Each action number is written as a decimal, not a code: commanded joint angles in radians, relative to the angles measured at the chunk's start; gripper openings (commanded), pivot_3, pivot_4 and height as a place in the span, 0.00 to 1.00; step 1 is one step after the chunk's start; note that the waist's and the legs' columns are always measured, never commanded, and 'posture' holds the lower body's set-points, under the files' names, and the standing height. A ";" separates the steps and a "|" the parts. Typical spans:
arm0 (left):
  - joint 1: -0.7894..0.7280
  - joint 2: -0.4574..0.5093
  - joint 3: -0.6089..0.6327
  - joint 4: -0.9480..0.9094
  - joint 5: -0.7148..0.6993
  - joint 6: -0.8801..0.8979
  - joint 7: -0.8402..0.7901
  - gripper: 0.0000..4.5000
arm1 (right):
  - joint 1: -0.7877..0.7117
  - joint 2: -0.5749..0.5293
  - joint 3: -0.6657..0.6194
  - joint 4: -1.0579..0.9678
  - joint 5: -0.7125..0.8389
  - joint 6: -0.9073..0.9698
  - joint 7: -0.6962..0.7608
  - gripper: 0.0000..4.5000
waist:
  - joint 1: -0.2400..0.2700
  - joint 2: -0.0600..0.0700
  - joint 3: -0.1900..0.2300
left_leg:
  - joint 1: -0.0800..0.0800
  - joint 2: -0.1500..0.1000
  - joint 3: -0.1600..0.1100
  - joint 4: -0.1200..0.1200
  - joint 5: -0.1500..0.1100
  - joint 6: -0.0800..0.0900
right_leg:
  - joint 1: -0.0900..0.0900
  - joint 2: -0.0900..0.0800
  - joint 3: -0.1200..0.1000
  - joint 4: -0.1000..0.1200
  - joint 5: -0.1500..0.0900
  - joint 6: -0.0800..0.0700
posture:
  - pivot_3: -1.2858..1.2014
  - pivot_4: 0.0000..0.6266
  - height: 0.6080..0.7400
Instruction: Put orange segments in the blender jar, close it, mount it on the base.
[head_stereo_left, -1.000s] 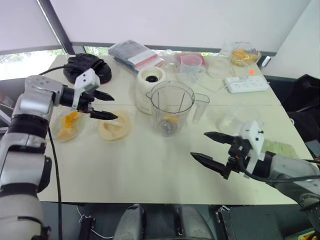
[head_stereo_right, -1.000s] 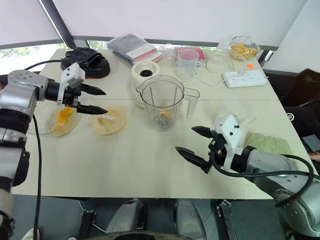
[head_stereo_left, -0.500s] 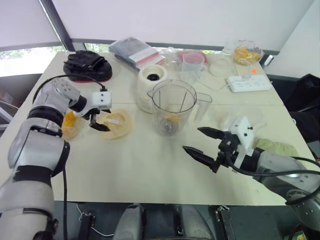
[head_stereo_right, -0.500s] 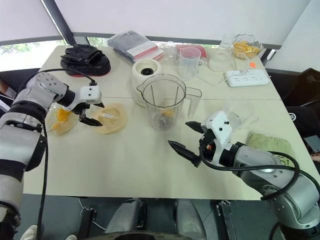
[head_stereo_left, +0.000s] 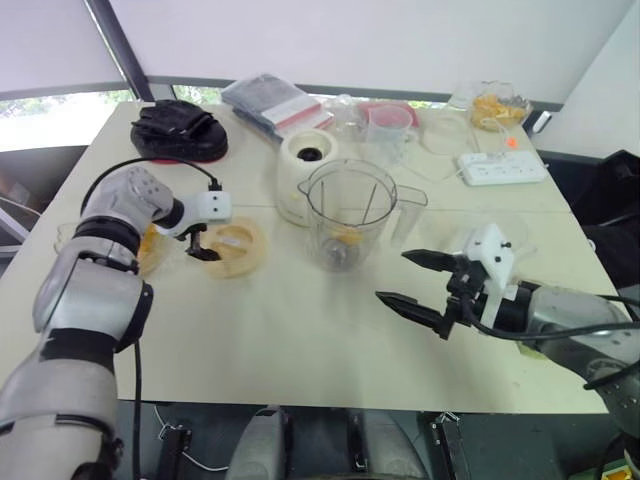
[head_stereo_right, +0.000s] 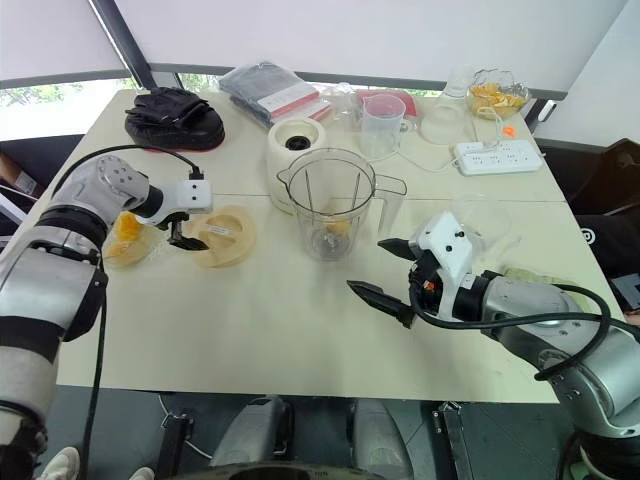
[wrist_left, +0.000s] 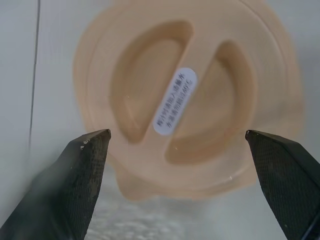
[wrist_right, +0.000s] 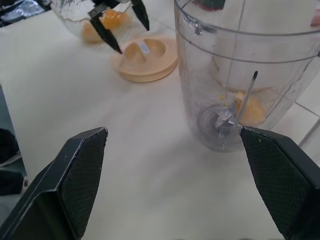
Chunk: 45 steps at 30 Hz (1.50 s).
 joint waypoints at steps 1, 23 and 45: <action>-0.038 -0.006 0.015 0.003 0.019 0.012 0.033 1.00 | -0.014 -0.014 -0.027 -0.010 0.007 0.002 0.009 0.98 | 0.000 0.000 0.000 | 0.000 0.000 0.000 0.000 0.000 0.000 | 0.000 0.000 0.000 0.000 0.000 0.000 | 0.52 0.24 1.00; -0.055 -0.080 0.008 0.020 0.087 0.086 0.071 0.62 | 0.022 -0.014 -0.047 -0.041 0.005 0.033 -0.038 0.99 | 0.001 0.000 0.000 | 0.000 0.000 0.000 0.003 0.000 0.000 | 0.000 0.000 0.000 0.004 0.000 0.000 | 0.52 0.24 1.00; 0.001 -0.157 0.009 0.032 0.128 0.170 0.109 0.62 | 0.126 -0.013 -0.132 -0.144 0.057 0.085 -0.138 0.99 | 0.002 -0.001 0.000 | -0.001 0.000 0.000 0.015 -0.003 0.005 | 0.000 0.001 0.000 0.014 0.000 0.000 | 0.52 0.24 1.00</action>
